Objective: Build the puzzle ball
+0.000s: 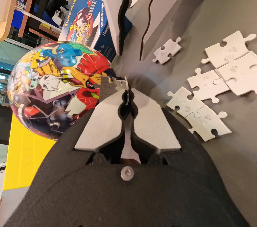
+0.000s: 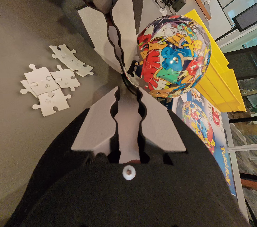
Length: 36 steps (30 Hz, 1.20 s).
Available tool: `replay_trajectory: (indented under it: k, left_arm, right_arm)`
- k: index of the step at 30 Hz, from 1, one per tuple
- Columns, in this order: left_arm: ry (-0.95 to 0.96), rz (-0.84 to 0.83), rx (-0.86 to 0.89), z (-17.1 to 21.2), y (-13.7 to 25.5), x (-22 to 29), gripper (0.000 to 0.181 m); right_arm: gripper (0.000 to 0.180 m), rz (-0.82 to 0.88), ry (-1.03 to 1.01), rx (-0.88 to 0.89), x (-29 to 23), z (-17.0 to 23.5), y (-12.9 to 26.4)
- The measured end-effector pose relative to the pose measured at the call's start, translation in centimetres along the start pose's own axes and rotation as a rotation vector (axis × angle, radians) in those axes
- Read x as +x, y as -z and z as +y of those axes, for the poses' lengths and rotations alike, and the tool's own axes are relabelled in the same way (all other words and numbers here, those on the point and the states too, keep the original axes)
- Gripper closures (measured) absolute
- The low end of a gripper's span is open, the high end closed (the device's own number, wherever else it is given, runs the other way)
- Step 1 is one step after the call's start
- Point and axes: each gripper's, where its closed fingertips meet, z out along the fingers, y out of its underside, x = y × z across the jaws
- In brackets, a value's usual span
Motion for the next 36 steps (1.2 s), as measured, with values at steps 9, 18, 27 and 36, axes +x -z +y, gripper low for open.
replay_trajectory:
  k: [9, 18, 27, 36]
  left_arm:
    - [0.008, 0.004, 0.014, 0.12, -0.07, -0.14, 0.178]
    - [0.03, 0.046, 0.034, 0.11, 0.34, -0.39, 0.179]
    - [0.001, 0.039, 0.035, 0.25, 0.55, -0.78, 0.179]
    - [-0.057, 0.062, 0.037, 0.73, 0.87, -0.76, 0.179]
  right_arm:
    - [0.158, -0.001, -0.018, 0.016, -0.06, -0.04, 0.06]
    - [0.157, -0.005, -0.042, 0.035, -0.11, 0.0, 0.24]
    - [0.157, -0.009, -0.056, 0.048, -0.17, 0.09, 0.26]
    - [0.157, -0.016, -0.058, 0.053, -0.39, 0.13, 0.2]
